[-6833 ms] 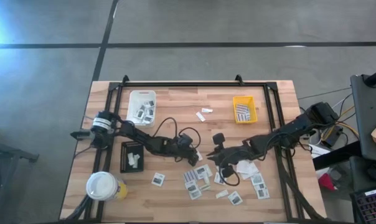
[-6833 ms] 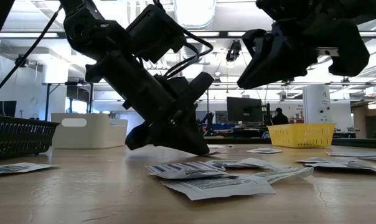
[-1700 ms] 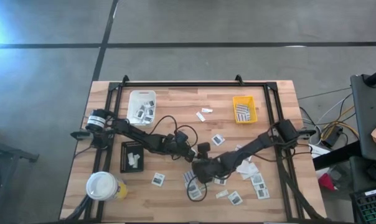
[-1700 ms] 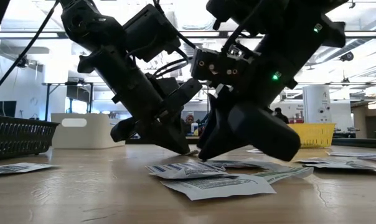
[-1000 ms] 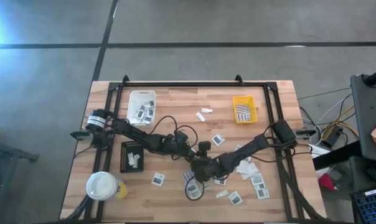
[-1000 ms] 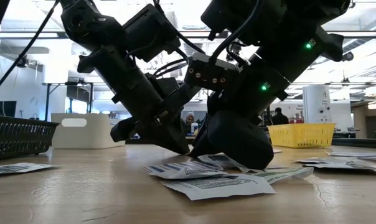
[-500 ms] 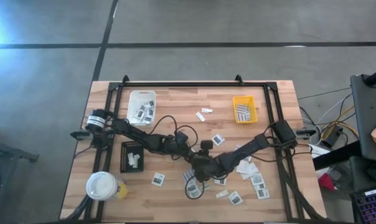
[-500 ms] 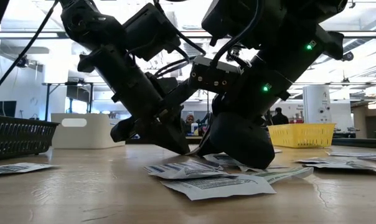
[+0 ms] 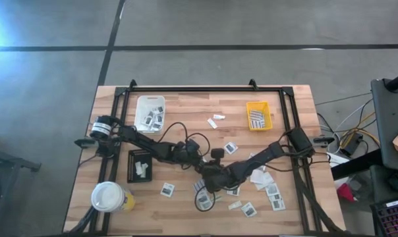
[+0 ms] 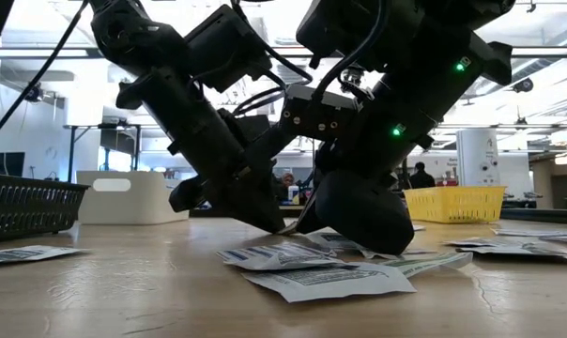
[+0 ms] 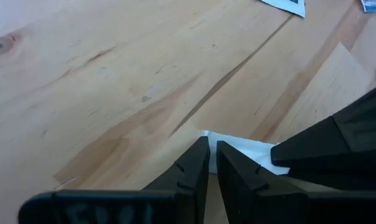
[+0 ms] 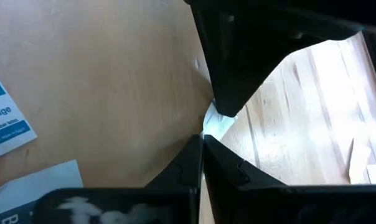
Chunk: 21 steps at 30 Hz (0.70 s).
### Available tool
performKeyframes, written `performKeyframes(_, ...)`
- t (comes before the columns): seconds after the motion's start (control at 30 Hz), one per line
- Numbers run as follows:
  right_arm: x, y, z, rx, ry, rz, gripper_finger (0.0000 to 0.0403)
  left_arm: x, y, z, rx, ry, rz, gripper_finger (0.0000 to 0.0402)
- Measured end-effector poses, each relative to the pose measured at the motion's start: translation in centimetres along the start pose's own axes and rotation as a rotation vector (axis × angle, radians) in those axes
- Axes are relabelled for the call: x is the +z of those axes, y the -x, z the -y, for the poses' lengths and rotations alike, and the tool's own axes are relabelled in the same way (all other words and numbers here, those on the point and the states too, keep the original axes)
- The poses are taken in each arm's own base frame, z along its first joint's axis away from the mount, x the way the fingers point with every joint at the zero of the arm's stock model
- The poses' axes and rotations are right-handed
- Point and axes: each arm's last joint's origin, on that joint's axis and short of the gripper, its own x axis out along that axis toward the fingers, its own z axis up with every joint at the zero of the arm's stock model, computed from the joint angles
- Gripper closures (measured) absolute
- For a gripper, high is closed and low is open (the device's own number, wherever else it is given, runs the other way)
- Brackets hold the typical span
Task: Pick & Place First Aid Supplies
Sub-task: Put the green bandage pack into the black bin
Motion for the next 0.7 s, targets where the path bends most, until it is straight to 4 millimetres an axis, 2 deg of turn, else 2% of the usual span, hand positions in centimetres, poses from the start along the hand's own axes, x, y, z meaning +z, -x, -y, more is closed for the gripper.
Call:
performKeyframes(0.4,0.2,1.4,0.3,0.059,-0.015,-0.045,0.0394,1.6,2.8,0.6,-0.017,-0.140,0.063,0.0349)
performKeyframes(0.7,0.5,4.5,2.2,0.060,-0.056,-0.092,0.0395,1.3,4.8,1.9,-0.076,-0.306,0.091,0.0349)
